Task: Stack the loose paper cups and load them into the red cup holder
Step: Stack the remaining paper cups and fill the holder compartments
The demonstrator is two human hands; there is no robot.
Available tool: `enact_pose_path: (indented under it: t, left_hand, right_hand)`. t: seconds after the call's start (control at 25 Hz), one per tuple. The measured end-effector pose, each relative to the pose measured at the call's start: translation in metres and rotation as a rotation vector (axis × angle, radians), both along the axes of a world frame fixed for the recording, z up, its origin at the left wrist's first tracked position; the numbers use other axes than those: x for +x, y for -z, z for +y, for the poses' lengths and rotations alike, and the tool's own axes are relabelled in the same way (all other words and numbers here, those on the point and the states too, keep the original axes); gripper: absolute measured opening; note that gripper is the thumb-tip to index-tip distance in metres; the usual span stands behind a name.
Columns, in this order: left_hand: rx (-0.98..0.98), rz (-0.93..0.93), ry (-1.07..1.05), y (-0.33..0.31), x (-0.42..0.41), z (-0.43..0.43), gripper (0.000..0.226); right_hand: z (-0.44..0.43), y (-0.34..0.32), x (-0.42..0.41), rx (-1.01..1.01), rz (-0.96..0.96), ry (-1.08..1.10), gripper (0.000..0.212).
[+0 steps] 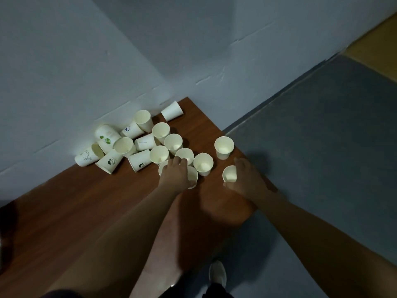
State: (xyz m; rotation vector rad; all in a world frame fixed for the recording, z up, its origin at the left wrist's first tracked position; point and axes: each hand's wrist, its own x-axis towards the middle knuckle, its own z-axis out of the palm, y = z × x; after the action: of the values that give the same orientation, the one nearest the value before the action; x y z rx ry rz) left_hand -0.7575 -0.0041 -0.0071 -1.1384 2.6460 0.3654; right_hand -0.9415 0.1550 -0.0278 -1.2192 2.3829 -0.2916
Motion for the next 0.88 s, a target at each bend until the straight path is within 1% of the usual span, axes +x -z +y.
enact_pose_path:
  t: [0.16, 0.28, 0.48, 0.6, 0.76, 0.88]
  left_hand:
    - [-0.020, -0.029, 0.065, 0.020, 0.001, 0.002, 0.075]
    - [-0.069, -0.010, 0.107, 0.028, 0.004, 0.002, 0.073]
    - [-0.057, 0.069, 0.136, 0.027, 0.018, -0.001, 0.076]
    - [0.006, 0.142, 0.094, 0.014, 0.031, -0.002, 0.079]
    - [0.140, 0.251, -0.046, -0.022, 0.058, -0.011, 0.077]
    - [0.167, 0.311, -0.158, -0.051, 0.095, -0.021, 0.080]
  right_hand:
    - [0.003, 0.022, 0.002, -0.012, 0.050, -0.055, 0.089]
    - [0.007, 0.026, 0.005, -0.057, 0.051, -0.034, 0.082]
    - [0.003, 0.021, 0.011, -0.083, 0.021, -0.061, 0.082]
    - [0.000, 0.007, 0.020, -0.106, 0.009, -0.090, 0.080]
    - [-0.013, -0.025, 0.045, -0.142, -0.061, -0.173, 0.068]
    - [-0.035, -0.053, 0.071, -0.187, -0.076, -0.251, 0.071]
